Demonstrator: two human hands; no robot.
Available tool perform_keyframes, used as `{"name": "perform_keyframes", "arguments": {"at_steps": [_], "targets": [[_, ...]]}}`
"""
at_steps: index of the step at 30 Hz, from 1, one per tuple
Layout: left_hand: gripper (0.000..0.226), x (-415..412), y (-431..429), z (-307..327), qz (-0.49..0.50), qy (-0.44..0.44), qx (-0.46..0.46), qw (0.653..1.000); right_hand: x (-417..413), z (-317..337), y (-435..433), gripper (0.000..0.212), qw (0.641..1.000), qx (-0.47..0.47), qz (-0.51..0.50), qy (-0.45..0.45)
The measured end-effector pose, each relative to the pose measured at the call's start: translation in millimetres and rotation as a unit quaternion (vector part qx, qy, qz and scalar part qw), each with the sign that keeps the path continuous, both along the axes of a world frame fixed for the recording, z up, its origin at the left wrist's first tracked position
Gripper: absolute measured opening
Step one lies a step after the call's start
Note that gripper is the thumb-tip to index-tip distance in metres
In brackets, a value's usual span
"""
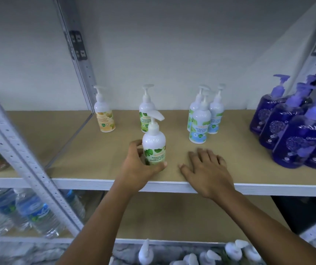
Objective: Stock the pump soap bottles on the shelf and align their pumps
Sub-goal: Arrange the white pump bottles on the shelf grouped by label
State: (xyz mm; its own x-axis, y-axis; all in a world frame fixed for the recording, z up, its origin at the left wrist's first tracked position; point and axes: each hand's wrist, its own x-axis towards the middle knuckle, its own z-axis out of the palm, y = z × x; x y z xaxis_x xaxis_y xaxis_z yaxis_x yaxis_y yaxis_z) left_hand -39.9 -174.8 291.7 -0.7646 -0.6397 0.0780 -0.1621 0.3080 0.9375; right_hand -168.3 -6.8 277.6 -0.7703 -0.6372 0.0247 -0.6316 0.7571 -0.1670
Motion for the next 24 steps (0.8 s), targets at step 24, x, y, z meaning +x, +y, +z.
{"name": "perform_keyframes", "arguments": {"at_steps": [24], "targets": [[0.062,-94.3,-12.8,-9.4,0.136,-0.108,-0.142,0.974,-0.9,-8.5,-3.1,0.08,0.997,-0.003,-0.016,0.081]]}}
